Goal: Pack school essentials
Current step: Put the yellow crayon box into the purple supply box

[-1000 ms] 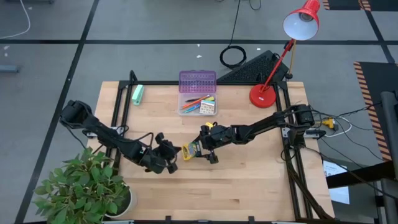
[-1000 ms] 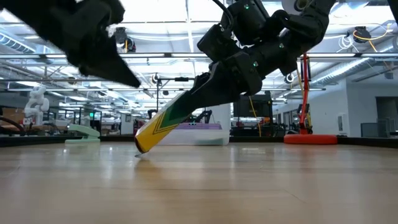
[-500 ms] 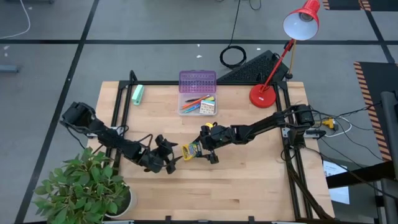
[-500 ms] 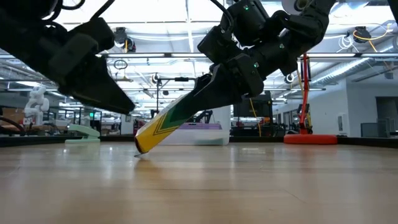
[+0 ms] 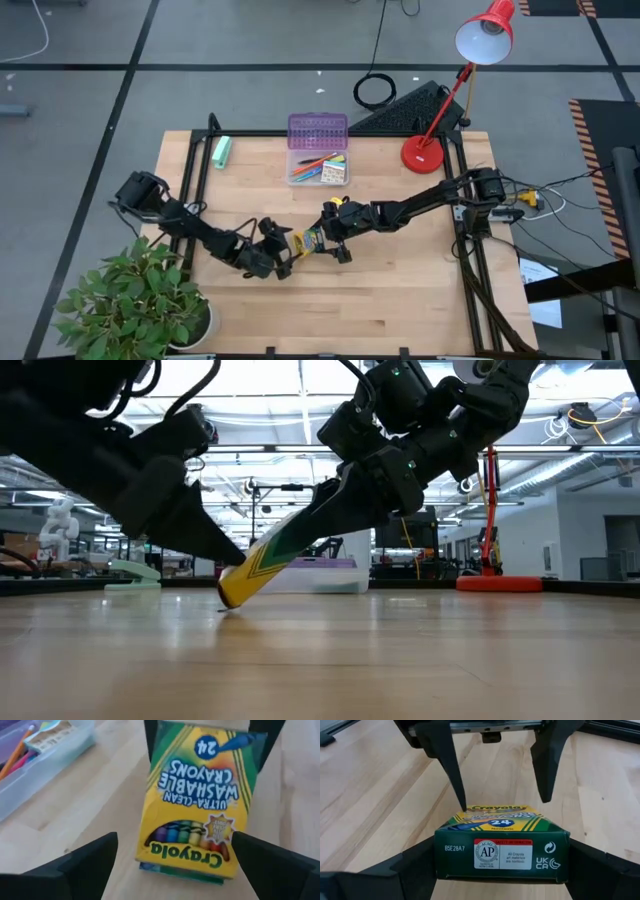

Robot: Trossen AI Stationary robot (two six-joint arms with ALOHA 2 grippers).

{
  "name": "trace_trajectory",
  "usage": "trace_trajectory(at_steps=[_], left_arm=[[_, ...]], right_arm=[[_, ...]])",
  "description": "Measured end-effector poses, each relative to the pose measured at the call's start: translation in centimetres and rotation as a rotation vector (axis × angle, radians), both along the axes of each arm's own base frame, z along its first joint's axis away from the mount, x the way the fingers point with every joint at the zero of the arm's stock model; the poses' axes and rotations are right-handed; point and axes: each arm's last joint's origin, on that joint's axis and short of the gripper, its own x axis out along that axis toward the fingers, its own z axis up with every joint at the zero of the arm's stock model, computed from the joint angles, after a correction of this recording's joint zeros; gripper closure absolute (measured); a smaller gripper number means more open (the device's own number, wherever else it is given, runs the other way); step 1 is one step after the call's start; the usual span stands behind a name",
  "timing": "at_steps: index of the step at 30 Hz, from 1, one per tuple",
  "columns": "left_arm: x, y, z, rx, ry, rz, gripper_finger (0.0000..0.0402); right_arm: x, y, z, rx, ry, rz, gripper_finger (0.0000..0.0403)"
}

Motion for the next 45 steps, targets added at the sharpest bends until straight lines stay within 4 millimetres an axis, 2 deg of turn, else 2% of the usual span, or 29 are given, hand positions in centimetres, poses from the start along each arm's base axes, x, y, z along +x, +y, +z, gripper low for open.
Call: trace_trajectory(at_steps=[6,9,14,24,29,32,35,38,45], left_arm=[[0.1,-0.1,0.1,0.063,0.02,-0.063,0.002],[0.2,-0.4,0.2,-0.017,0.028,-0.134,0.0019],[-0.2,-1.3,0.4,-0.072,0.006,-0.143,0.0019],[-1.0,-2.7,1.1,0.262,-0.027,-0.078,0.0018],[-0.1,-3.4,1.1,0.308,-0.012,-0.085,0.0018],[1.1,-4.4,1.0,0.399,0.028,-0.108,0.0018],[1.9,-5.0,0.7,0.521,0.078,-0.056,0.0018],[2.5,-5.3,0.6,0.57,0.102,-0.02,0.0018],[3.3,-4.6,-0.3,0.515,0.107,0.048,0.0018]], right_arm=[[0.0,0.0,0.0,0.0,0.0,0.0,0.0058],[0.0,0.0,0.0,0.0,-0.001,0.001,0.0058],[0.0,0.0,0.0,0.003,0.0,-0.002,0.0058],[0.1,-0.1,0.1,0.051,0.004,-0.077,0.0058],[0.1,-0.3,0.1,0.102,0.009,-0.168,0.0058],[0.2,-0.4,0.2,0.152,-0.001,-0.234,0.0058],[0.2,-0.4,0.3,0.211,-0.005,-0.264,0.0058],[0.3,-0.4,0.4,0.298,-0.001,-0.31,0.0058],[0.4,-0.4,0.6,0.444,-0.001,-0.385,0.0058]])
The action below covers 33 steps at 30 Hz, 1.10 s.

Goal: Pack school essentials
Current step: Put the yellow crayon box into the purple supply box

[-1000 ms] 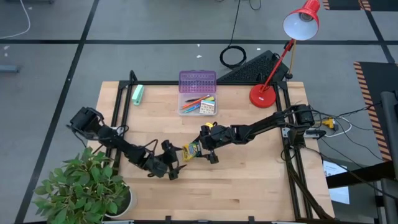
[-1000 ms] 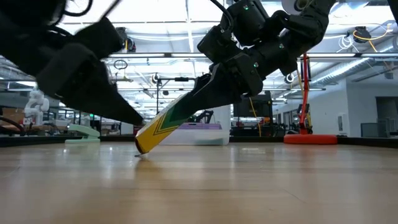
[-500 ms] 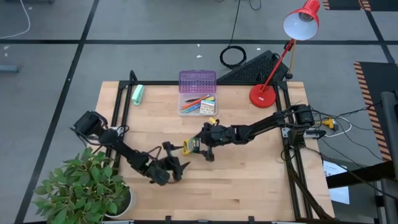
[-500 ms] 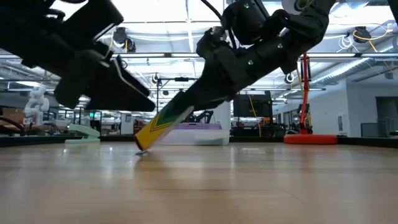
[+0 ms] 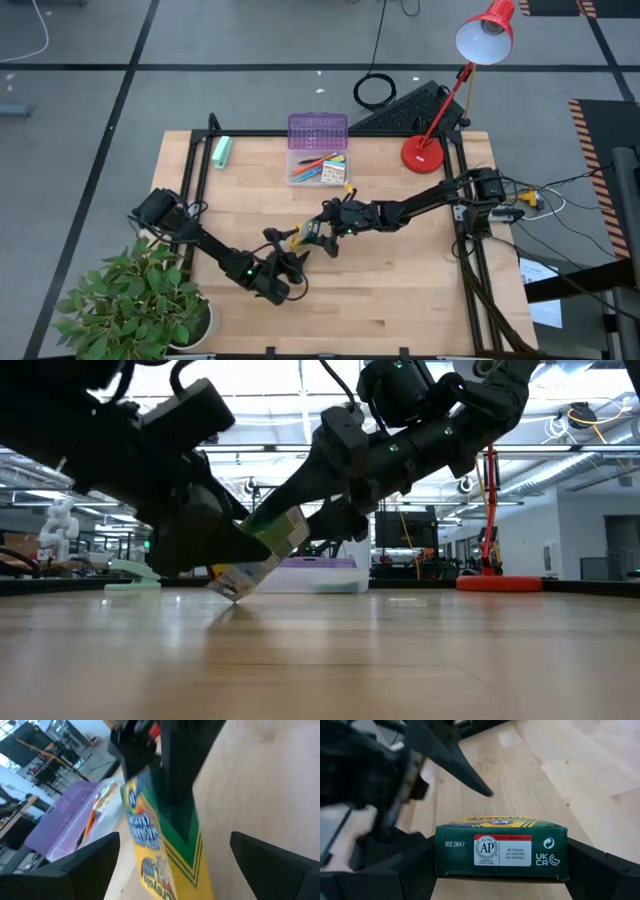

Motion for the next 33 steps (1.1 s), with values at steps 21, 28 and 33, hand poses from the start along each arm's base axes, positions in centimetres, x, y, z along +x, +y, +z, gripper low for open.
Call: trace_trajectory(at_steps=[21,28,33], left_arm=[[-0.6,2.4,-1.7,-0.05,0.076,0.145,0.0106],[-0.4,2.9,-1.8,-0.077,0.089,0.152,0.0166],[-0.3,2.9,-1.8,-0.092,0.084,0.156,0.0191]], right_arm=[[0.0,-0.2,0.0,0.045,-0.003,-0.102,0.0058],[0.0,-0.3,0.0,0.063,-0.003,-0.111,0.0058],[0.0,-0.2,0.0,0.066,-0.002,-0.112,0.0058]])
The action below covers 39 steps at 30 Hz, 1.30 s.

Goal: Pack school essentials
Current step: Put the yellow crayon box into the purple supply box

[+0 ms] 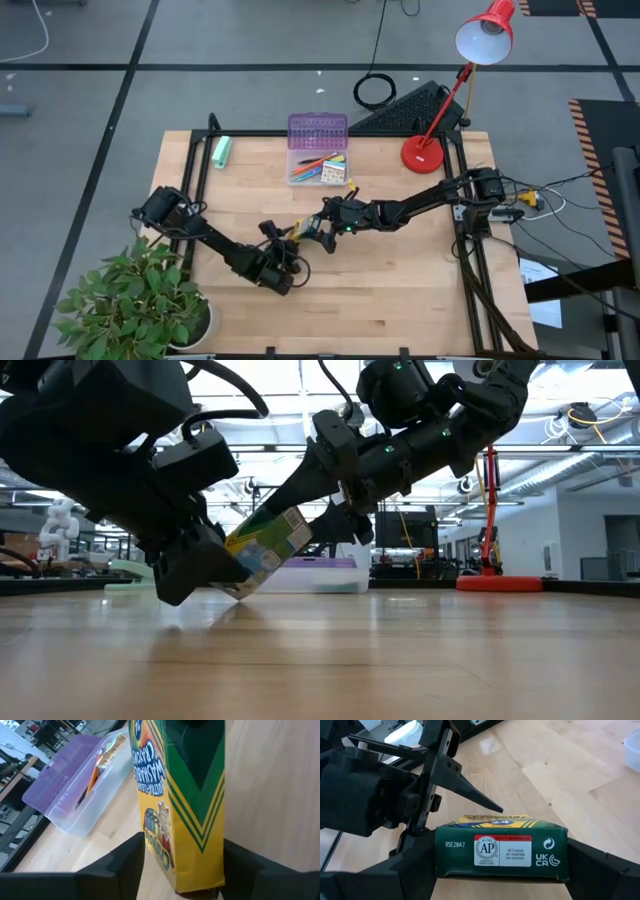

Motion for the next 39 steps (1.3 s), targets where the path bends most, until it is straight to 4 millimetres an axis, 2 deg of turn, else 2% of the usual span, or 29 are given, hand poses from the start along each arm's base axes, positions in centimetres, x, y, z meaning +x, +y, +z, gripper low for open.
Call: trace_trajectory(at_steps=[9,13,20,28,34,39], left_arm=[[0.0,0.0,0.0,-0.004,-0.006,0.003,0.0259],[0.0,0.0,0.0,-0.004,-0.007,0.004,0.0277],[0.0,0.0,0.0,-0.006,-0.011,0.005,0.0279],[0.0,-0.1,0.0,0.029,0.029,-0.026,0.028],[0.0,-0.1,0.1,0.072,0.067,-0.05,0.028],[0.1,0.0,0.2,0.13,0.079,-0.058,0.028]], right_arm=[[0.0,0.0,0.0,0.002,0.001,-0.001,0.0058],[0.0,0.0,0.0,0.002,0.001,-0.001,0.0058],[0.0,0.0,0.0,-0.007,0.001,0.004,0.0052],[-0.2,-0.1,0.8,-0.045,-0.005,0.019,0.0006],[-1.0,-0.5,2.1,-0.093,0.026,0.027,0.0007],[-2.4,-0.6,3.9,-0.179,0.095,0.023,0.0005]])
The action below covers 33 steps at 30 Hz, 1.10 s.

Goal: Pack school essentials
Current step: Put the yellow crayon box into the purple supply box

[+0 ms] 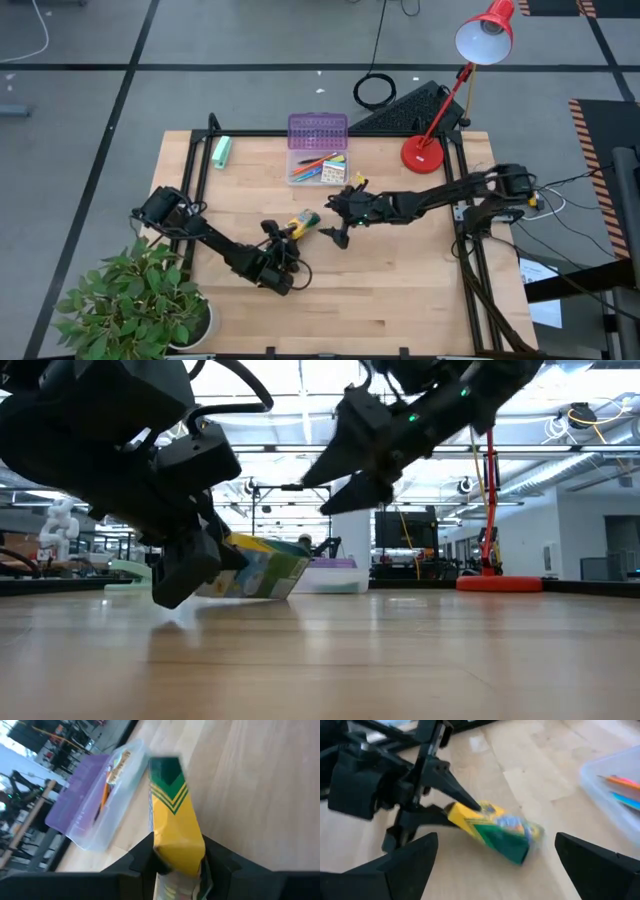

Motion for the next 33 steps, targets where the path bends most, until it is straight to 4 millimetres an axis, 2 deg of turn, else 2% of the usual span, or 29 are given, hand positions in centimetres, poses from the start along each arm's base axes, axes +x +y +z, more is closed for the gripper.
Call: trace_trajectory(at_steps=[7,12,23,28,33], left_arm=[[0.2,0.3,0.0,0.038,0.047,-0.019,0.028],[0.3,0.4,0.1,0.043,0.053,-0.024,0.028],[1.0,0.5,0.4,0.167,0.153,-0.107,0.028],[1.8,1.0,0.9,0.256,0.19,-0.13,0.028],[2.7,2.2,1.3,0.333,0.242,-0.129,0.028]], right_arm=[[-2.7,0.3,2.9,-0.102,0.089,0.005,0.0006],[-4.4,0.7,3.5,-0.131,0.093,-0.01,0.0007],[-8.8,0.9,-0.1,-0.129,0.002,-0.021,0.0007],[-10.2,0.7,-1.1,-0.126,-0.086,-0.029,0.0007],[-11.1,0.5,-1.8,-0.169,-0.084,-0.065,0.0007]])
